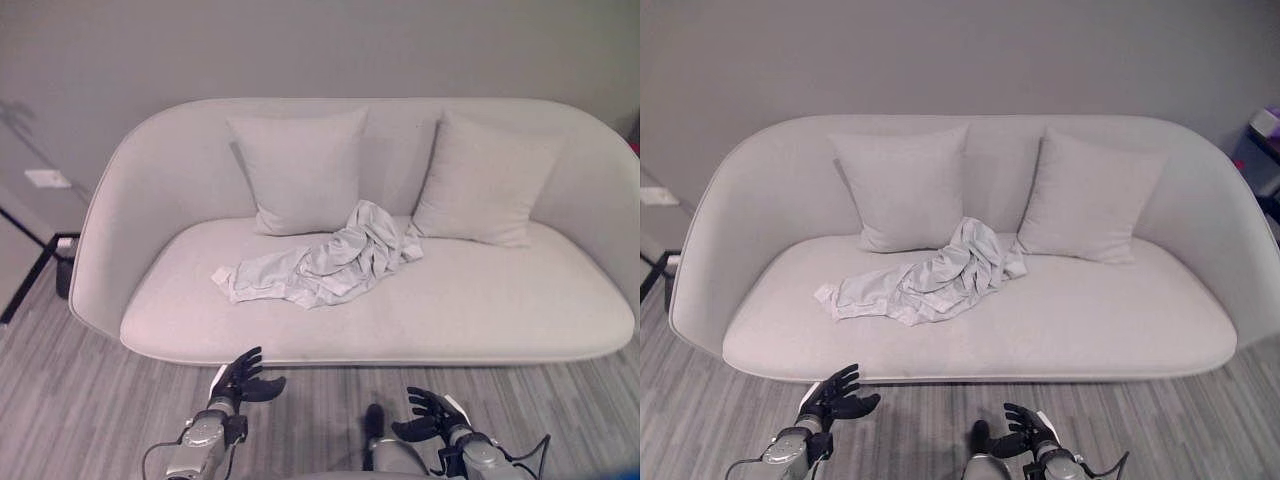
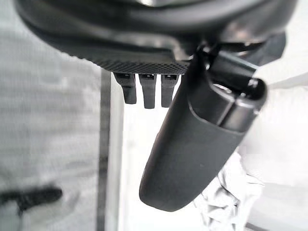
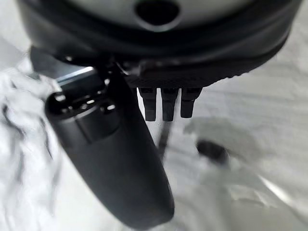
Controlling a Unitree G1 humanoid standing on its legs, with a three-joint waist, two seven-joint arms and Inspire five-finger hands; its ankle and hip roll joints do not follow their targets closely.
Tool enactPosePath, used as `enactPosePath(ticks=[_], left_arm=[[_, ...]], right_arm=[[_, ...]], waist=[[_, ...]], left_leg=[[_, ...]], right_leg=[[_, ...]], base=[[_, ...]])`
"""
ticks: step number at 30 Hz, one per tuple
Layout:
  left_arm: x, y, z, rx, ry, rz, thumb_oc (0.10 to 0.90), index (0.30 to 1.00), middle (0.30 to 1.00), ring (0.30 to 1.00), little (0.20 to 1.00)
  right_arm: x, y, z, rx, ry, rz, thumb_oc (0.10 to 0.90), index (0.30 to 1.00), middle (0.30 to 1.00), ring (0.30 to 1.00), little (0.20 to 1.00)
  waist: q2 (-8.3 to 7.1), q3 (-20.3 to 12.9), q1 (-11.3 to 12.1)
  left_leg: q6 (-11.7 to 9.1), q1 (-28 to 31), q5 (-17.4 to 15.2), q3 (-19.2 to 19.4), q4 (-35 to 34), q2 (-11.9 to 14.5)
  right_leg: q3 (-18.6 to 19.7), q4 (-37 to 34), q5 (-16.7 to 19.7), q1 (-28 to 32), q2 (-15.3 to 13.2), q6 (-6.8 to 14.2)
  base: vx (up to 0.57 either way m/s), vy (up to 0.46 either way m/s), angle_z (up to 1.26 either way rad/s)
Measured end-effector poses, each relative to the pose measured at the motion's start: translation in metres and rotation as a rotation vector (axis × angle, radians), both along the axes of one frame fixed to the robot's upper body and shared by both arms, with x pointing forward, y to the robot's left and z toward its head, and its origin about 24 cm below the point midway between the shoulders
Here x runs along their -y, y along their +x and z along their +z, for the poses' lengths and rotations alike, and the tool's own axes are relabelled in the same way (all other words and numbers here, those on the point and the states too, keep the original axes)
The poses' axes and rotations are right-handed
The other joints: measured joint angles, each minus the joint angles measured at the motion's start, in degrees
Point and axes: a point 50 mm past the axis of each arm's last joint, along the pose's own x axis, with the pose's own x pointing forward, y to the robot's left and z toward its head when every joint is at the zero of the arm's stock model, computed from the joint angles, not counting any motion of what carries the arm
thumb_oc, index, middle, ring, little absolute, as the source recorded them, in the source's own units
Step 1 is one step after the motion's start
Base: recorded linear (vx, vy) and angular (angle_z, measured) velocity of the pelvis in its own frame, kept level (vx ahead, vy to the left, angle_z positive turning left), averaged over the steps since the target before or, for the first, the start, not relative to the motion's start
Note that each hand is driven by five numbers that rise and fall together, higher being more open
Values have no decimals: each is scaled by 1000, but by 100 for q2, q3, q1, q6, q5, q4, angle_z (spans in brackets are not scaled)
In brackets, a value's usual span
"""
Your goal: Hang the clothes on the sofa on the clothes rack.
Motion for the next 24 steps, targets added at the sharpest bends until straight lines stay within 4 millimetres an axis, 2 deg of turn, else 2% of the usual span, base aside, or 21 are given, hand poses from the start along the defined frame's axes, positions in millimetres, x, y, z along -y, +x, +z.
enactPosePath(ticks=[1, 2, 3, 4, 5, 6, 8, 11, 13, 14, 16, 18, 19, 21, 22, 24], left_arm=[[1, -1, -1, -6, -3, -7, 800, 900, 900, 900, 900], [3, -1, 1, -5, -8, -11, 800, 900, 900, 900, 900], [6, 3, 6, 21, -16, -16, 800, 900, 900, 900, 900], [8, 9, 11, 55, -23, -25, 800, 900, 900, 900, 900], [10, 14, 17, 89, -28, -32, 800, 900, 900, 900, 900], [12, 20, 25, 130, -34, -37, 800, 900, 900, 900, 900], [12, 26, 29, 154, -31, -41, 800, 900, 900, 900, 900], [13, 35, 39, 202, -35, -55, 800, 900, 900, 900, 900], [14, 35, 43, 224, -32, -62, 800, 900, 900, 900, 900], [11, 38, 45, 231, -22, -67, 800, 900, 900, 900, 900], [5, 45, 54, 273, -6, -64, 800, 900, 900, 900, 900], [-1, 50, 62, 304, 22, -79, 800, 900, 900, 900, 900], [-5, 54, 66, 317, 51, -96, 800, 900, 900, 900, 900], [-10, 58, 70, 329, 94, -118, 800, 900, 900, 900, 900], [-15, 61, 74, 340, 107, -112, 800, 900, 900, 900, 900], [-20, 69, 81, 365, 129, -102, 800, 900, 900, 900, 900]], right_arm=[[3, 6, 3, 15, -21, 1, 800, 900, 900, 900, 900], [7, 13, 8, 36, -38, 4, 800, 900, 900, 900, 900], [14, 16, 12, 56, -57, -2, 800, 900, 900, 900, 900], [21, 20, 17, 74, -83, -3, 800, 900, 900, 900, 900], [27, 23, 21, 86, -105, -6, 800, 900, 900, 900, 900], [33, 25, 26, 102, -125, -3, 800, 900, 900, 900, 900], [38, 26, 28, 110, -142, -10, 800, 900, 900, 900, 900], [43, 21, 34, 136, -153, -20, 800, 900, 900, 900, 900], [50, 26, 44, 175, -171, -19, 800, 900, 900, 900, 900], [51, 31, 49, 205, -172, -29, 800, 900, 900, 900, 900], [49, 40, 60, 266, -171, -11, 800, 900, 900, 900, 900], [46, 51, 70, 315, -182, 21, 800, 900, 900, 900, 900], [45, 58, 78, 351, -196, 39, 800, 900, 900, 900, 900], [45, 63, 85, 385, -195, 39, 800, 900, 900, 900, 900], [44, 67, 90, 411, -196, 48, 800, 900, 900, 900, 900], [44, 77, 103, 462, -210, 69, 800, 900, 900, 900, 900]], waist=[[-109, 74, 49], [-170, 124, 45], [-204, 166, 51], [-162, 198, 17], [-107, 205, -13], [-9, 240, 2], [143, 206, -10], [382, 96, -122], [594, -3, -176], [661, -22, -198], [580, 4, -191], [554, 37, -184], [569, 85, -170], [484, 92, -164], [426, 102, -146], [403, 140, -69]], left_leg=[[-58, -292, -31, 12, 476, -15], [-62, -401, -310, 214, 335, -52], [-51, -349, -405, 493, -473, -151], [-41, -378, -344, 710, -1197, -204], [-35, -265, -222, 935, -2275, -288], [-32, -174, 65, 915, -3191, -366], [-53, -229, 411, 836, -3457, -361], [112, -7, 696, 830, -3657, -413], [266, 322, 810, 961, -3825, -443], [311, 372, 699, 1029, -3830, -488], [429, 430, 603, 1134, -3829, -646], [518, 441, 525, 1225, -3829, -701], [610, 508, 459, 1256, -3826, -707], [642, 605, 385, 1255, -3826, -799], [671, 605, 318, 1220, -3830, -877], [740, 470, 290, 1214, -3834, -958]], right_leg=[[8, -101, -37, 191, 62, -148], [38, -273, -77, 375, 110, -198], [26, -302, -101, 460, 124, -233], [-26, -328, -171, 521, 195, -300], [-17, -330, -265, 582, 278, -277], [-1, -319, -289, 668, 392, -327], [20, -304, -370, 814, 560, -360], [76, -334, -598, 995, 730, -315], [318, -303, -662, 1005, 817, -223], [360, -300, -676, 1022, 773, -172], [483, -201, -734, 980, 596, -35], [529, 215, -879, 757, 509, 118], [530, 748, -1096, 546, 432, 268], [539, 1196, -1379, 395, 254, 427], [494, 1302, -1517, 309, 114, 395], [502, 1027, -1421, 113, -298, 531]], base=[[276, -157, -2], [281, -61, -13], [216, 22, -8], [227, 35, -6], [236, 39, -14], [156, 12, -20], [228, 54, -30], [275, 153, -16], [227, 182, -38], [175, 229, -43], [80, 168, -32], [44, 53, -20], [43, -13, -6], [39, -61, 0], [43, -109, -3], [95, -115, 2]])
